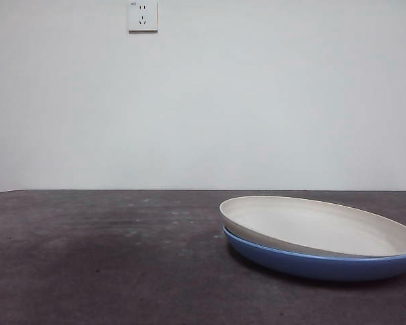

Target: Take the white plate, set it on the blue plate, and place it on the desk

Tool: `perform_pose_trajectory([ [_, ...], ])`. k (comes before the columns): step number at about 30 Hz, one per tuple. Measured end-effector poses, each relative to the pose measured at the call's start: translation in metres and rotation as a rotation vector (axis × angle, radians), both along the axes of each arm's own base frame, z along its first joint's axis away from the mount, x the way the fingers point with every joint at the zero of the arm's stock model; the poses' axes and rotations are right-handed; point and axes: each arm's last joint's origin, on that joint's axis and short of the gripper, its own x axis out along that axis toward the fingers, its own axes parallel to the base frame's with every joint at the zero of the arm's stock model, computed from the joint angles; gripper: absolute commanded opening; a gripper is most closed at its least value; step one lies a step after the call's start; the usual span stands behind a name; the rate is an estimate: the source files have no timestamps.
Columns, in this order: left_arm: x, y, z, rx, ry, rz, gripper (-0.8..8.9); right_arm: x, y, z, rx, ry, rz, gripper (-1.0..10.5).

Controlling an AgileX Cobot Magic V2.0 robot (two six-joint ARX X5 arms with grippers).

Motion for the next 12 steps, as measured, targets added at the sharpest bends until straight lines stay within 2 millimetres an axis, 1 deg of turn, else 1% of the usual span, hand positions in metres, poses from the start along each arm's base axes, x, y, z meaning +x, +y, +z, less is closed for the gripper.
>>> perform_pose_trajectory([
  [3,-0.017,0.013,-0.006,-0.044,-0.060,-0.002,6.26,0.008,0.001,-0.003,-0.011,0.069,0.000,6.1],
  [6,-0.033,0.026,-0.012,-0.084,-0.114,-0.004,6.26,0.021,0.003,-0.006,-0.019,0.120,0.001,6.1],
  [9,-0.048,0.038,-0.018,-0.118,-0.157,-0.004,6.26,0.036,0.005,-0.020,-0.036,0.201,0.006,6.1],
  [12,-0.056,0.044,-0.021,-0.135,-0.179,-0.004,6.26,0.051,0.007,-0.038,-0.047,0.252,0.010,6.1],
])
